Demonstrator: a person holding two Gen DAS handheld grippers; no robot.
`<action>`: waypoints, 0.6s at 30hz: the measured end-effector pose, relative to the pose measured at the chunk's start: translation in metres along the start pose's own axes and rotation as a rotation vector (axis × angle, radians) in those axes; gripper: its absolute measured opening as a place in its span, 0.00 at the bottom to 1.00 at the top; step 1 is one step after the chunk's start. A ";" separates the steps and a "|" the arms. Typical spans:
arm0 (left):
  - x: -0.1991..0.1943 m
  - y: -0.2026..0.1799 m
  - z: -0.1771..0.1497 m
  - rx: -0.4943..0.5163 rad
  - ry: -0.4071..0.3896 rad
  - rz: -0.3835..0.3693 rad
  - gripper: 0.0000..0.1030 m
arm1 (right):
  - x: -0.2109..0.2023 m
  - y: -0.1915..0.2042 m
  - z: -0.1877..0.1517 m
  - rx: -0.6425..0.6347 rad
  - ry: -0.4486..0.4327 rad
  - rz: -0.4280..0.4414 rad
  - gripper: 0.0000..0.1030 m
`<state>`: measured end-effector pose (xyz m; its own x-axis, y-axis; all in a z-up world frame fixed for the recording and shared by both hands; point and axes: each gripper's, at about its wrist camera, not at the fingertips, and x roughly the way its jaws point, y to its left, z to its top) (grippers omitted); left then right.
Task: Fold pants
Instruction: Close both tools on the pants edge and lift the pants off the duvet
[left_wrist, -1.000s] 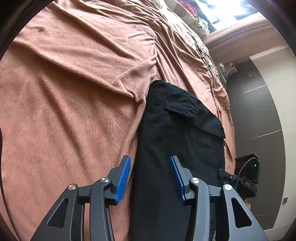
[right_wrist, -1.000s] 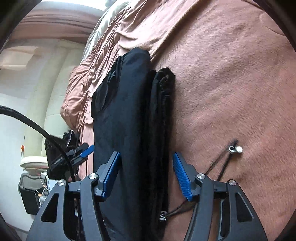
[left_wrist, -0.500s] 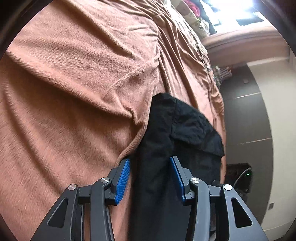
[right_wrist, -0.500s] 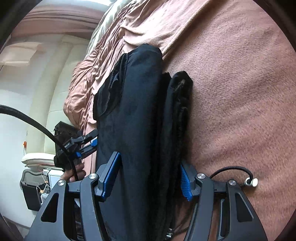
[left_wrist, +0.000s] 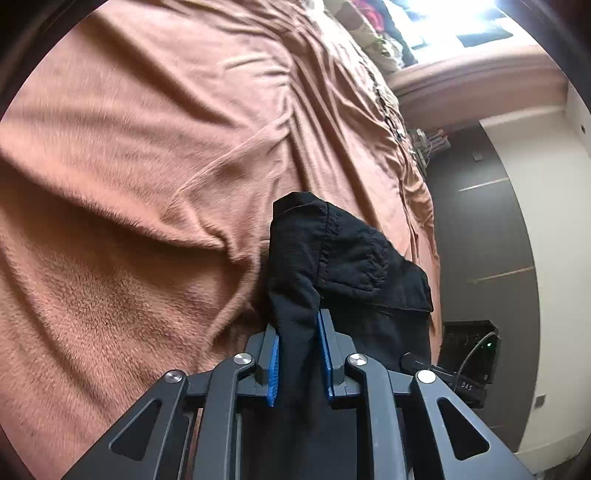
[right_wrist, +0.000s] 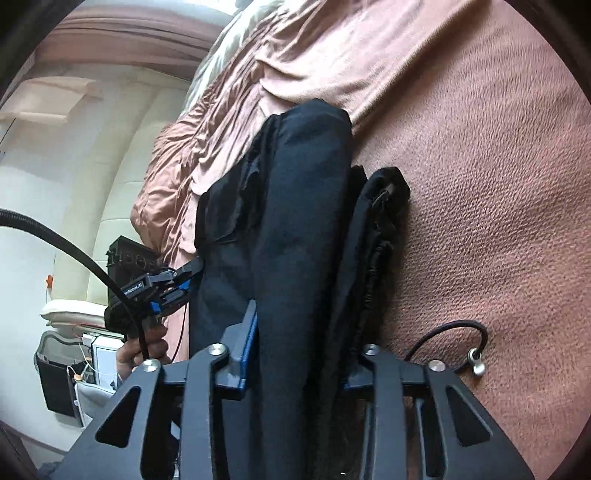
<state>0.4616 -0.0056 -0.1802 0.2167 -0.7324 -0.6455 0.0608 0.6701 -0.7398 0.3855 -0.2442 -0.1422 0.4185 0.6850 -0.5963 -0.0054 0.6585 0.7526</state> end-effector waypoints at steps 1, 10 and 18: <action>-0.001 -0.004 0.000 0.008 -0.004 0.002 0.16 | -0.001 0.002 -0.002 -0.003 -0.008 -0.005 0.27; -0.030 -0.033 -0.011 0.068 -0.065 0.008 0.14 | -0.020 0.038 -0.022 -0.108 -0.081 -0.023 0.24; -0.068 -0.062 -0.032 0.112 -0.150 0.008 0.13 | -0.038 0.074 -0.049 -0.200 -0.166 -0.046 0.24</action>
<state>0.4124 -0.0013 -0.0970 0.3596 -0.7064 -0.6097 0.1651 0.6913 -0.7035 0.3251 -0.2059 -0.0777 0.5655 0.6032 -0.5625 -0.1557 0.7478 0.6454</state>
